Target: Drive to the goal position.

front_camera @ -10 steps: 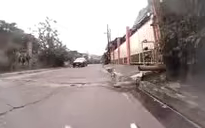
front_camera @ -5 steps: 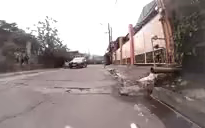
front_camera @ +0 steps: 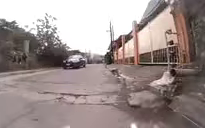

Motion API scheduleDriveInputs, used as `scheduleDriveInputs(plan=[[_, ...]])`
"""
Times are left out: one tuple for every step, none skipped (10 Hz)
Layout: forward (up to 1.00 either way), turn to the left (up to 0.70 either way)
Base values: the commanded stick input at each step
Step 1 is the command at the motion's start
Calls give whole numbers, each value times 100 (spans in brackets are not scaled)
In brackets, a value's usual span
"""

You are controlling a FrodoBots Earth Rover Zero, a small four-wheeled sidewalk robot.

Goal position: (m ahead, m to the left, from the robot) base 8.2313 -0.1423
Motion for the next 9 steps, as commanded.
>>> scheduleDriveInputs(plan=[[100,0],[100,0],[100,0],[100,0],[100,0],[100,0],[100,0],[100,0],[100,0]])
